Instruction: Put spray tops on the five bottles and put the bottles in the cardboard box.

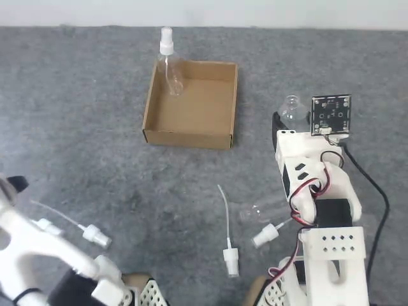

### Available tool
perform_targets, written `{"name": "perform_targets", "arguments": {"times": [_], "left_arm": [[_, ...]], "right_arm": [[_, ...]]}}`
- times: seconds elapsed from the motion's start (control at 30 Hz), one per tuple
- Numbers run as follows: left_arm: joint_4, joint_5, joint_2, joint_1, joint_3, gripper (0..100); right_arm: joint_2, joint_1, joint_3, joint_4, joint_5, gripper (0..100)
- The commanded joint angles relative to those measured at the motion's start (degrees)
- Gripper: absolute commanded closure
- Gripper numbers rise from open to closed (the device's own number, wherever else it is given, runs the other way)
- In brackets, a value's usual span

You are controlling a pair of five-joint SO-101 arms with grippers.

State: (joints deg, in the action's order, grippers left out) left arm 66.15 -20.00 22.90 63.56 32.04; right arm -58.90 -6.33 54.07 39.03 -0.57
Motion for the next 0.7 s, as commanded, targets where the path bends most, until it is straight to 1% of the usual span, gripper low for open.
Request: {"name": "perform_targets", "arguments": {"times": [0.0,0.17,0.3,0.4,0.5,0.67], "left_arm": [[2.55,-8.88,2.37,-0.26,-5.14,73],[2.55,-25.58,2.29,-0.97,-3.82,73],[2.55,-43.6,2.29,-1.05,-1.1,73],[2.55,-54.42,2.29,-0.7,0.4,73],[2.55,-61.98,2.29,-0.53,1.19,73],[2.55,-70.51,1.93,-0.97,2.42,74]], "right_arm": [[-1.71,-0.48,-0.44,-1.54,-0.53,98.9],[-1.71,-0.48,-0.44,-1.54,-0.53,98.9],[-1.71,-0.48,-0.44,-1.54,-0.53,98.9],[-1.71,-0.48,-0.44,-1.54,-0.53,98.9],[-1.71,-0.48,-0.44,-1.54,-0.53,98.9],[-1.71,-0.48,-0.35,-1.54,-0.53,98.9]]}}
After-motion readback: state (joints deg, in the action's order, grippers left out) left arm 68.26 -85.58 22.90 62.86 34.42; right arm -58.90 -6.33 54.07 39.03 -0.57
